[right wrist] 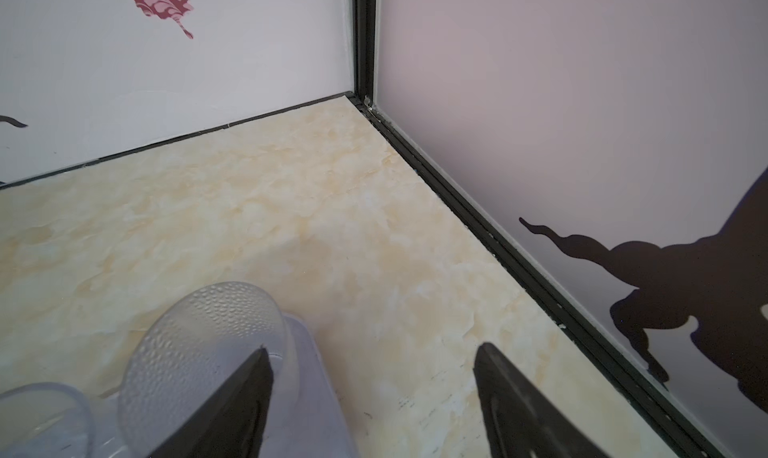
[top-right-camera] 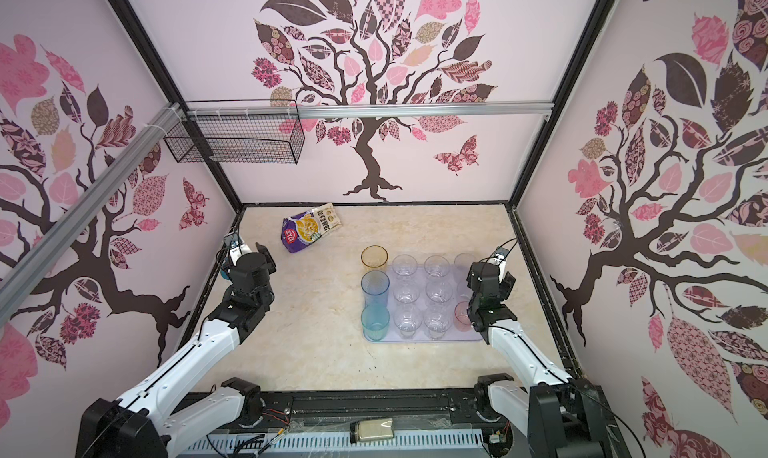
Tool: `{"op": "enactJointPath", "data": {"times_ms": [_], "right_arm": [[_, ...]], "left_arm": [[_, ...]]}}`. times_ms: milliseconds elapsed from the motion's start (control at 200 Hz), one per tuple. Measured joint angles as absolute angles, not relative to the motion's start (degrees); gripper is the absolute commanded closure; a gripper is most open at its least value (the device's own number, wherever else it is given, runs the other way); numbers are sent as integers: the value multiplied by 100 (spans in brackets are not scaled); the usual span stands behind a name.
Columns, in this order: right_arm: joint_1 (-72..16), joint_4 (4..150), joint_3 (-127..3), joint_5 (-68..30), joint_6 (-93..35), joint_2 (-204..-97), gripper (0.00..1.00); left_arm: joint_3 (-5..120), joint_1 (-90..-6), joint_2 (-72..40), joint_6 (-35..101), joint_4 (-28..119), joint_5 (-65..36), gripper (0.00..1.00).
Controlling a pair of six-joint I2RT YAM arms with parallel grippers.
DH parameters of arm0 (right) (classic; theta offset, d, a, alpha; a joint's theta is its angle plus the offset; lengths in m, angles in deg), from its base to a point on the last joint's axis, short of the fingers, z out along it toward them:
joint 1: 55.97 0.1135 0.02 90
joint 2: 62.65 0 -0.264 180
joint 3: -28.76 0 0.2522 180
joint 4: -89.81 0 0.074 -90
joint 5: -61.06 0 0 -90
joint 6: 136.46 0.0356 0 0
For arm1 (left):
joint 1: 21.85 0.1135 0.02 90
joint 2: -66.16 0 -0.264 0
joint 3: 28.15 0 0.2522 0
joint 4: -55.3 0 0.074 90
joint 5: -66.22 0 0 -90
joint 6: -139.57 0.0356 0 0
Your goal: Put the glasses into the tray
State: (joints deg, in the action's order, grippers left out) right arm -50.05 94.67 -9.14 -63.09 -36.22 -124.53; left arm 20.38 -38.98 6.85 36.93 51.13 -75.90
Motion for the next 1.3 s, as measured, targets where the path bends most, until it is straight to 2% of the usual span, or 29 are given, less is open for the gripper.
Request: {"op": "enactJointPath", "data": {"times_ms": [165, 350, 565, 745, 910, 1005, 1060, 1095, 1300], "right_arm": [[-5005, 10334, -505, -6370, -3639, -12493, 22], [-5005, 10859, -507, -6361, -3637, -12753, 23], [-5005, 11661, -475, -6193, -3768, -13489, 23], [-5005, 12531, -409, -5911, -3812, -14281, 23], [-5005, 13410, -274, -5734, -3871, -14659, 21], [-5005, 13606, -215, -5601, -3913, -14711, 21], [-5007, 13694, -206, -5485, -3950, -14737, 20], [-5012, 13779, -171, -5375, -3989, -14757, 20], [-5187, 14846, 304, -4984, -4013, -15113, 11]], "left_arm": [[1784, -3644, -25, 3610, 5670, -8132, 33], [1430, -3542, -633, 3809, 6488, -8110, 33], [584, -2960, -1087, 3791, 7712, -7524, 32], [696, -2670, -1874, 4043, 8247, -6586, 32], [842, -2661, -1964, 4220, 8300, -5959, 34], [919, -2630, -2025, 4336, 8321, -5607, 16], [967, -2586, -2077, 4384, 8293, -5362, 14], [986, -2543, -2090, 4392, 8271, -5238, 3], [984, -2383, -2097, 4430, 8363, -4659, 2]]}}
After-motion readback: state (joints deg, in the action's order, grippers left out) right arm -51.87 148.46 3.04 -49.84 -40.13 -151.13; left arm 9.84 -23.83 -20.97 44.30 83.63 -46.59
